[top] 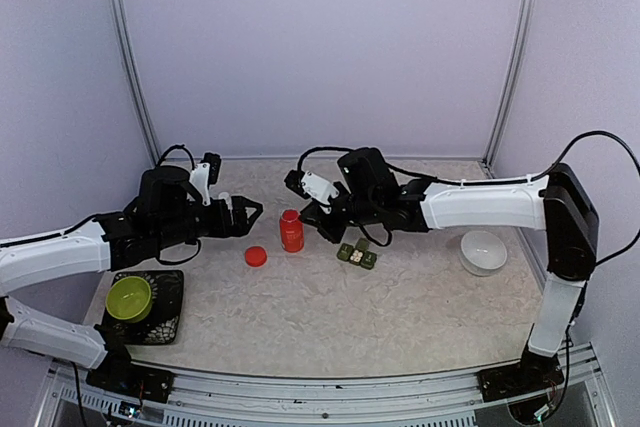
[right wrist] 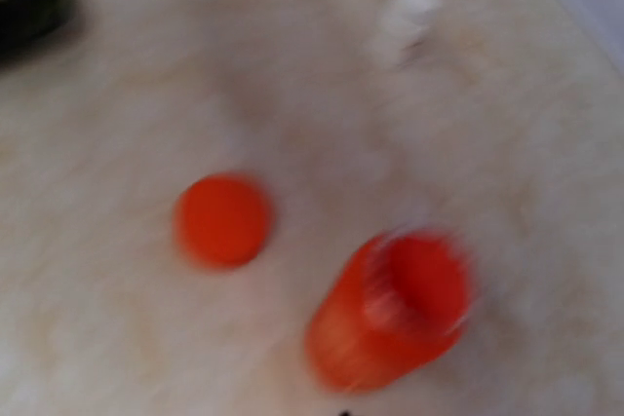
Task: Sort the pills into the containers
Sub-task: Place the pill in the pill bottle, then hold the pill container at the center of the board.
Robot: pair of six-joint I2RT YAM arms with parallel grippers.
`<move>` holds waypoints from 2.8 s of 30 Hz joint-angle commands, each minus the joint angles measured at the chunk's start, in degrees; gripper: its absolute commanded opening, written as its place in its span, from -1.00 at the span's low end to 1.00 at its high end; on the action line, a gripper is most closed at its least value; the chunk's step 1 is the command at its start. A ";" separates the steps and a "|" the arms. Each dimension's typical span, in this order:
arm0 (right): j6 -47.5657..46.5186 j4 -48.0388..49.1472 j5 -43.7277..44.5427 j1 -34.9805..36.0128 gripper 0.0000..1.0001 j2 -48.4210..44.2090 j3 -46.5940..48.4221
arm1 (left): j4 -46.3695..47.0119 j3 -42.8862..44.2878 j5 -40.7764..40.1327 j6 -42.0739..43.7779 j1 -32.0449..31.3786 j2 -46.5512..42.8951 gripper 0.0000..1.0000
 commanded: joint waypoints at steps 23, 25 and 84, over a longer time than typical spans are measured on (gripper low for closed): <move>1.86 -5.02 1.59 -2.96 -0.75 20.70 23.50 | 1.02 -4.40 -1.29 -0.89 0.06 -1.84 0.98; 1.93 -5.07 1.87 -3.02 -0.66 20.78 23.77 | 1.03 -4.57 -1.27 -0.94 0.06 -2.04 0.98; 48.78 11.35 -26.16 -27.87 0.43 6.07 -16.92 | 2.62 33.13 1.06 0.10 -10.58 52.62 0.28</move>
